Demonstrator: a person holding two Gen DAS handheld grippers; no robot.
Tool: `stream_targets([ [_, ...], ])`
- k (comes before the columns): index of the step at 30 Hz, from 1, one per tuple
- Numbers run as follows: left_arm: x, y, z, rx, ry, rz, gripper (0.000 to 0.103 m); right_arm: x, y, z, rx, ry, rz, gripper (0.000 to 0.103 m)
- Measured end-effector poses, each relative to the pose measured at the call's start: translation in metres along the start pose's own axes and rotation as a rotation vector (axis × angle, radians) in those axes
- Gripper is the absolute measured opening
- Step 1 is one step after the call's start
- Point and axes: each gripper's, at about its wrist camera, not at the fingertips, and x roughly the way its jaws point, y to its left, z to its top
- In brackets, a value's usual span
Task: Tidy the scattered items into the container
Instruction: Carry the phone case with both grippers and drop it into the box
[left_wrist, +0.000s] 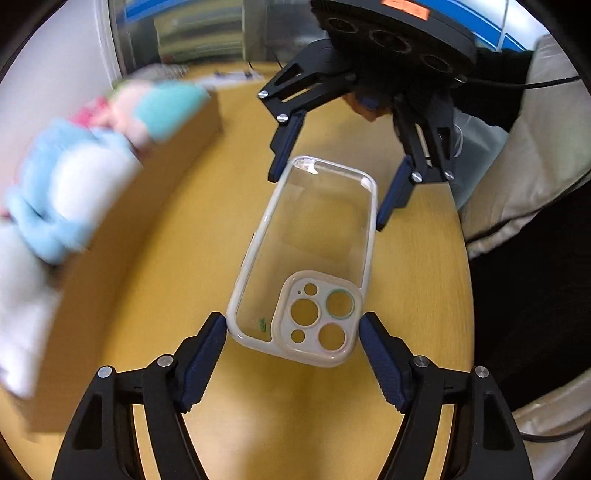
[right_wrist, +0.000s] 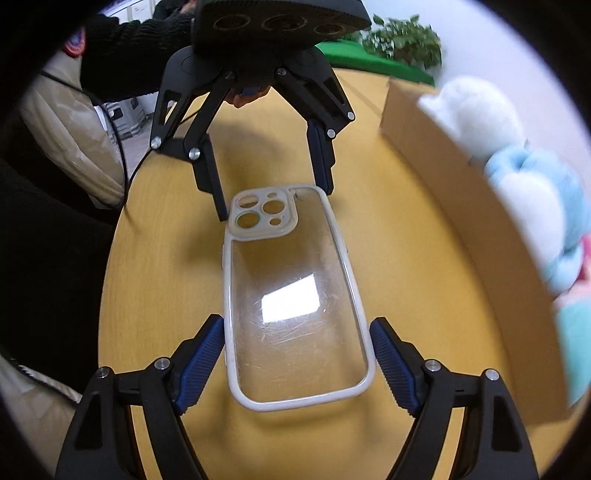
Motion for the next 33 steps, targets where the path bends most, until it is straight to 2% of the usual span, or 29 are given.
stream_targets([
  [6, -0.069, 0.075, 0.054, 0.097, -0.041, 0.172, 0.077, -0.054, -0.078, 0.054, -0.173, -0.023, -0.095, 0.08],
  [8, -0.087, 0.113, 0.075, 0.099, -0.042, 0.212, 0.078, -0.068, -0.12, 0.075, -0.206, -0.013, -0.128, 0.08],
  [9, -0.098, 0.128, 0.073, 0.095, -0.045, 0.226, 0.078, -0.074, -0.143, 0.085, -0.219, -0.008, -0.146, 0.08],
  [11, -0.103, 0.165, 0.094, 0.078, -0.049, 0.25, 0.078, -0.081, -0.181, 0.101, -0.227, -0.001, -0.176, 0.08],
  [15, -0.097, 0.241, 0.108, 0.039, -0.049, 0.248, 0.078, -0.078, -0.243, 0.117, -0.215, 0.004, -0.209, 0.08],
  [16, -0.091, 0.256, 0.107, 0.016, -0.053, 0.238, 0.075, -0.072, -0.26, 0.118, -0.2, 0.011, -0.203, 0.08],
  [17, -0.084, 0.276, 0.109, -0.02, -0.059, 0.23, 0.067, -0.063, -0.274, 0.117, -0.178, 0.022, -0.191, 0.08],
  [20, -0.055, 0.31, 0.108, -0.071, -0.041, 0.202, 0.064, -0.039, -0.306, 0.108, -0.094, 0.049, -0.126, 0.08],
  [21, -0.042, 0.321, 0.109, -0.087, -0.028, 0.191, 0.064, -0.027, -0.317, 0.104, -0.067, 0.057, -0.1, 0.065],
  [22, -0.03, 0.328, 0.107, -0.103, -0.009, 0.181, 0.064, -0.016, -0.326, 0.101, -0.051, 0.068, -0.083, 0.054],
  [25, -0.003, 0.331, 0.099, -0.132, 0.028, 0.183, 0.065, 0.016, -0.341, 0.086, 0.005, 0.132, -0.023, 0.055],
  [27, 0.004, 0.326, 0.095, -0.147, 0.027, 0.183, 0.066, 0.017, -0.346, 0.079, 0.05, 0.101, -0.005, 0.058],
  [31, -0.014, 0.307, 0.088, -0.175, -0.018, 0.216, 0.069, -0.003, -0.338, 0.073, 0.067, 0.085, -0.091, 0.063],
  [33, -0.032, 0.294, 0.086, -0.209, -0.054, 0.246, 0.079, -0.017, -0.324, 0.072, 0.064, 0.082, -0.128, 0.064],
])
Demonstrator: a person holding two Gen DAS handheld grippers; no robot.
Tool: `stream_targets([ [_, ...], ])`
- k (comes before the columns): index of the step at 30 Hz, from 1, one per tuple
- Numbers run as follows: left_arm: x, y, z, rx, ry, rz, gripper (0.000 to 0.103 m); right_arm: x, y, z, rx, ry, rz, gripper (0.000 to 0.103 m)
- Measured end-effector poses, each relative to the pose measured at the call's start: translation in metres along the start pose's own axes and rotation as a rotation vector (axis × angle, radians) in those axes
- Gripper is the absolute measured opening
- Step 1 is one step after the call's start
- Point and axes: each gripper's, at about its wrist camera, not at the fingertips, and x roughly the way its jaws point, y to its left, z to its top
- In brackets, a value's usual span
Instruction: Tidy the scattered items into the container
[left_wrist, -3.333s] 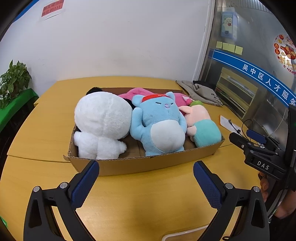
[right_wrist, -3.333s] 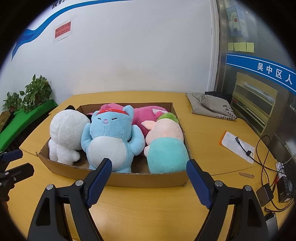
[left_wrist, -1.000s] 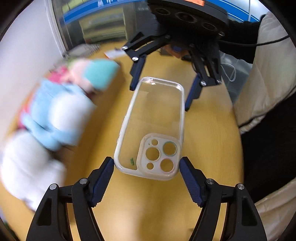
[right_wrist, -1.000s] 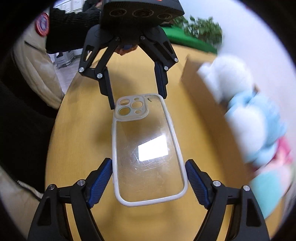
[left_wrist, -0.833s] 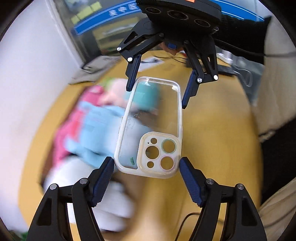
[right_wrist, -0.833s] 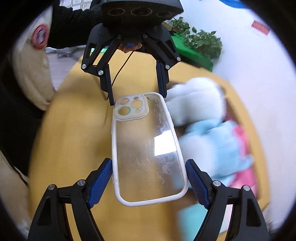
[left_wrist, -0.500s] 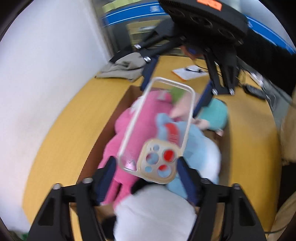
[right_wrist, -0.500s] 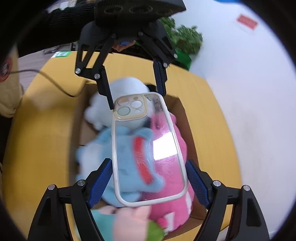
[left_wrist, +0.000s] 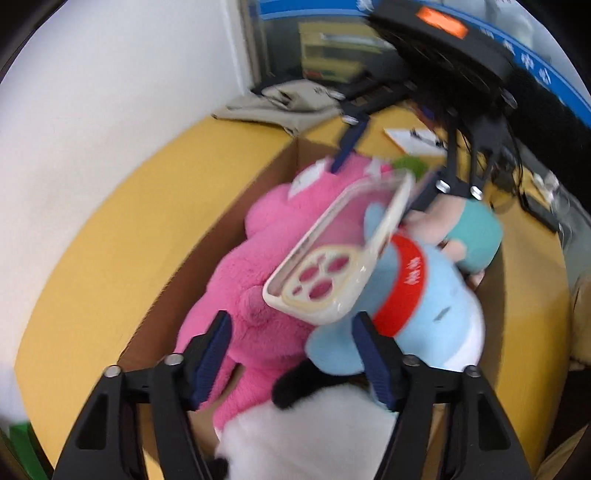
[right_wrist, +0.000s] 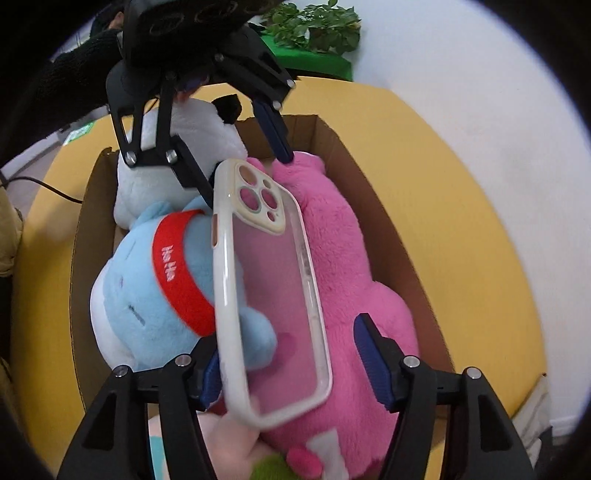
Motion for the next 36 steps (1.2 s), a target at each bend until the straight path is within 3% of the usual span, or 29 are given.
stream_targets([
  [4, -0.056, -0.024, -0.009, -0.063, -0.112, 0.058, 0.097, -0.052, 0.045, -0.01, 0.028, -0.102, -0.061, 0.079],
  [7, -0.096, -0.054, -0.026, -0.171, -0.183, 0.131, 0.103, -0.091, 0.083, -0.018, 0.129, -0.241, -0.167, 0.079],
  [10, -0.106, -0.078, -0.036, -0.309, -0.216, 0.184, 0.103, -0.112, 0.12, -0.034, 0.383, -0.338, -0.368, 0.079],
  [12, -0.108, -0.104, -0.052, -0.443, -0.241, 0.282, 0.103, -0.113, 0.129, -0.033, 0.565, -0.382, -0.44, 0.079],
  [14, -0.105, -0.126, -0.064, -0.526, -0.254, 0.325, 0.103, -0.11, 0.157, -0.038, 0.737, -0.406, -0.512, 0.079],
  [19, -0.1, -0.185, -0.101, -0.665, -0.297, 0.337, 0.103, -0.092, 0.217, -0.055, 0.982, -0.38, -0.544, 0.079],
  [24, -0.106, -0.222, -0.116, -0.684, -0.31, 0.409, 0.103, -0.081, 0.253, -0.064, 1.025, -0.293, -0.55, 0.079],
  [28, -0.109, -0.229, -0.12, -0.712, -0.312, 0.467, 0.103, -0.082, 0.264, -0.07, 1.059, -0.282, -0.584, 0.079],
  [36, -0.107, -0.241, -0.128, -0.728, -0.315, 0.45, 0.103, -0.079, 0.271, -0.076, 1.07, -0.26, -0.61, 0.079],
])
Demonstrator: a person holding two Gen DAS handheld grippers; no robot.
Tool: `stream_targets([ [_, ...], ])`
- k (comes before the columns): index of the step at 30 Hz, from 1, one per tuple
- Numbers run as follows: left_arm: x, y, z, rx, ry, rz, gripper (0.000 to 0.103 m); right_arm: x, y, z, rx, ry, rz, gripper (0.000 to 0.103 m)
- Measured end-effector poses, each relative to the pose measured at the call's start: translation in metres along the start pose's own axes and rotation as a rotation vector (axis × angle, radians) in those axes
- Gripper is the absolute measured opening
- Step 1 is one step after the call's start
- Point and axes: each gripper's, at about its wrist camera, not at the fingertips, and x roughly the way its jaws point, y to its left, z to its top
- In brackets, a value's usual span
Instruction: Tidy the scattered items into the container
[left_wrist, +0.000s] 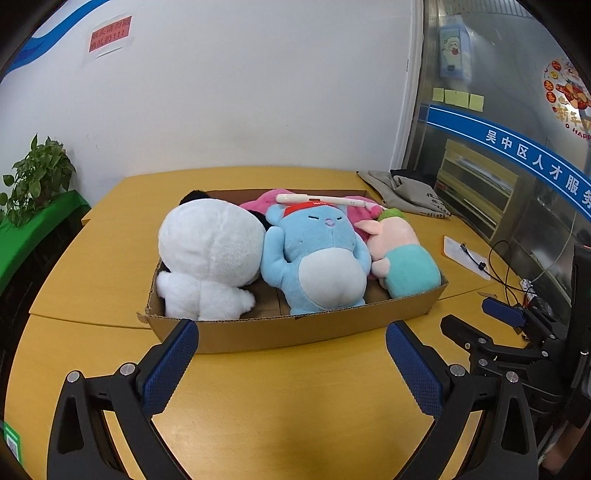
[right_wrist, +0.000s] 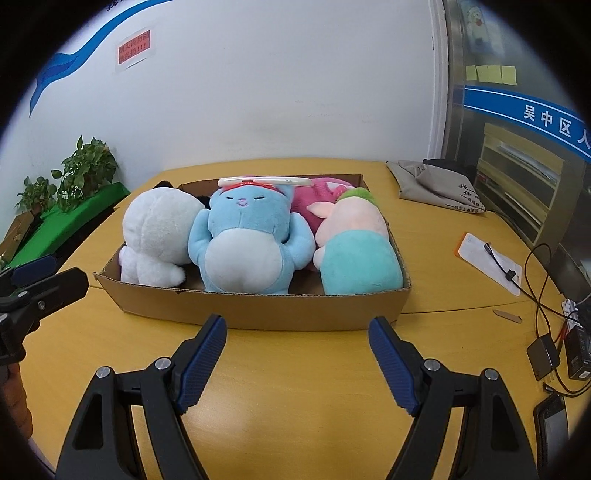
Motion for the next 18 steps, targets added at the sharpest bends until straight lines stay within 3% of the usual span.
stream_targets([
  [18, 0.012, 0.017, -0.012, -0.059, -0.014, 0.052, 0.103, 0.005, 0.011, -0.003, -0.058, -0.003, -0.006, 0.079],
])
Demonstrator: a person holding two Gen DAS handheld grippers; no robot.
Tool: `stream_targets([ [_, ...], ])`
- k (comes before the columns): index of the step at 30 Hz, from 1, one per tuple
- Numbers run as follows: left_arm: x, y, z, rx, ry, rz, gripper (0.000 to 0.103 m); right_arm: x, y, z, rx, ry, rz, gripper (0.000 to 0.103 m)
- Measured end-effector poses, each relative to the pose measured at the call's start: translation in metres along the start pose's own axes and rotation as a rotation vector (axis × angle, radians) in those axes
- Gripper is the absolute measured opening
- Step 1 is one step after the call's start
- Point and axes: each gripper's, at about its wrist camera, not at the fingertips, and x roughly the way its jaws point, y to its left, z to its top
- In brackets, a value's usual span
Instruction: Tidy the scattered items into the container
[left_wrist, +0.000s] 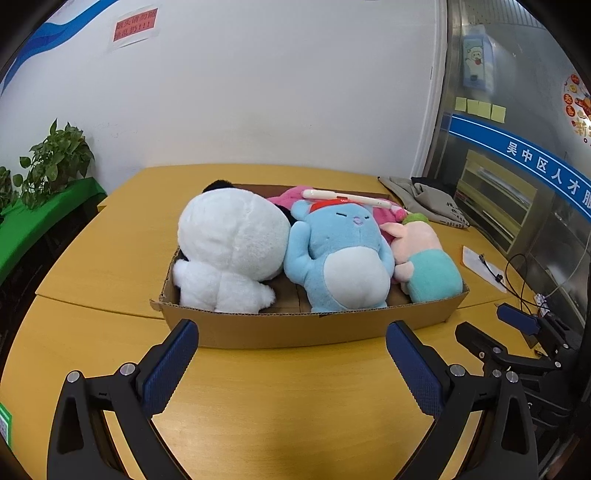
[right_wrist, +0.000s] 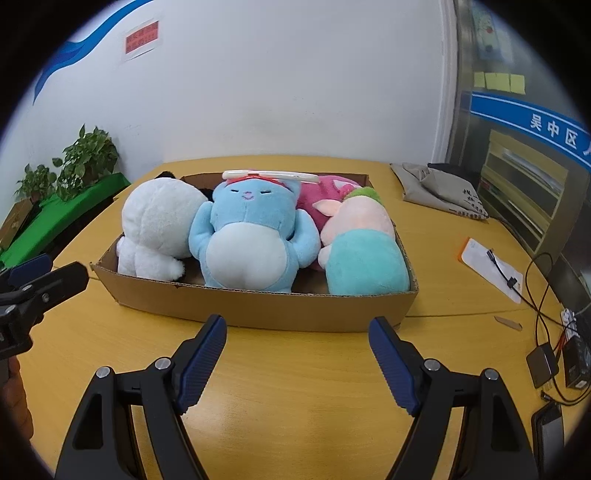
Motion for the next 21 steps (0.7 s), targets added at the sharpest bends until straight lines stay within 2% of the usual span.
stream_targets([
  [11, 0.009, 0.011, -0.005, -0.036, 0.01, 0.017, 0.103, 0.006, 0.001, 0.0, 0.011, 0.016, -0.017, 0.079],
  [21, 0.017, 0.014, -0.008, -0.027, 0.016, 0.033, 0.103, 0.012, 0.003, -0.002, 0.017, 0.033, -0.017, 0.079],
])
